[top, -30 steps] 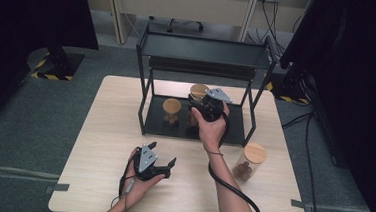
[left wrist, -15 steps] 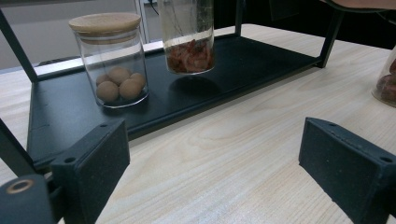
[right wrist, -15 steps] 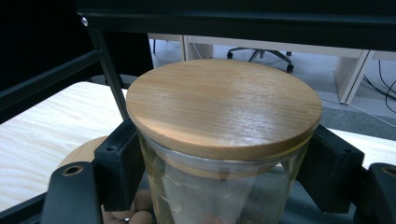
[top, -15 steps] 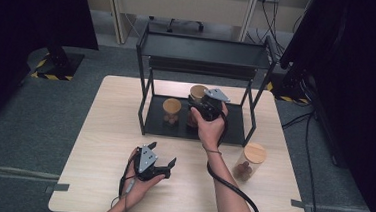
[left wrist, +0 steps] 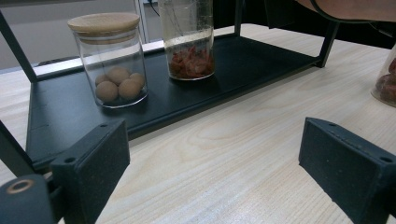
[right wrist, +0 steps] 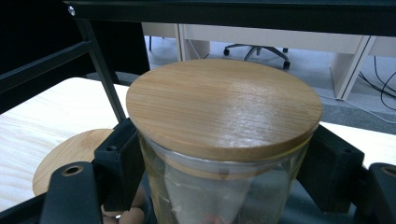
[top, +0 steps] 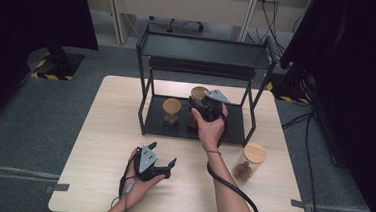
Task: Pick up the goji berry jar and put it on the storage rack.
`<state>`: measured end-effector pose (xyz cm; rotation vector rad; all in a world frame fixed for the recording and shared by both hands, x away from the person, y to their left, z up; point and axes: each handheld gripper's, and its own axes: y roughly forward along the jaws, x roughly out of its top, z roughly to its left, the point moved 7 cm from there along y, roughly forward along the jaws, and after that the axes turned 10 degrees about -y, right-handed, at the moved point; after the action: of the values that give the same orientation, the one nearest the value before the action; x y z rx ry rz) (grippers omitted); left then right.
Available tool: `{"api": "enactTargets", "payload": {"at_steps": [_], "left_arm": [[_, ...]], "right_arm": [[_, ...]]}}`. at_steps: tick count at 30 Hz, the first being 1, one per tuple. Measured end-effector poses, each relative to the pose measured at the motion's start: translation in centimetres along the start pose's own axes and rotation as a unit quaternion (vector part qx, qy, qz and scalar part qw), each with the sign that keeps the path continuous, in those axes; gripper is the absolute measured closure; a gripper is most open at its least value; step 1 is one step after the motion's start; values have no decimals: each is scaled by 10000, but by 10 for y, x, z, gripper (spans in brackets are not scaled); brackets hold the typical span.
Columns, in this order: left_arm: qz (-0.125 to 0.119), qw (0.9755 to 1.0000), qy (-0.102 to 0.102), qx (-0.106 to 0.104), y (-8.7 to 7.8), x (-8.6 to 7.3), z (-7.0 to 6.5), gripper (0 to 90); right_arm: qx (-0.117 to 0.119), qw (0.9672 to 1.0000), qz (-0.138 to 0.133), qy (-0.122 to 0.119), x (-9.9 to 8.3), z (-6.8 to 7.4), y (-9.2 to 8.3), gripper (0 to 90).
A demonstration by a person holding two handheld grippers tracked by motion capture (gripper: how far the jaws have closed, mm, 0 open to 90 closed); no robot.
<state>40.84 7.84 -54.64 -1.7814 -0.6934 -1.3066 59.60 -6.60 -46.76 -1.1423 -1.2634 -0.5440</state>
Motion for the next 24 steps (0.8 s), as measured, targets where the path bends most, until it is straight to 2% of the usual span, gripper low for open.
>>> {"api": "enactTargets", "payload": {"at_steps": [24], "left_arm": [[-12,10000,2,4,0,0,0,84]], "right_arm": [[14,9998,-125,-163,-7,9,-6,241]]}}
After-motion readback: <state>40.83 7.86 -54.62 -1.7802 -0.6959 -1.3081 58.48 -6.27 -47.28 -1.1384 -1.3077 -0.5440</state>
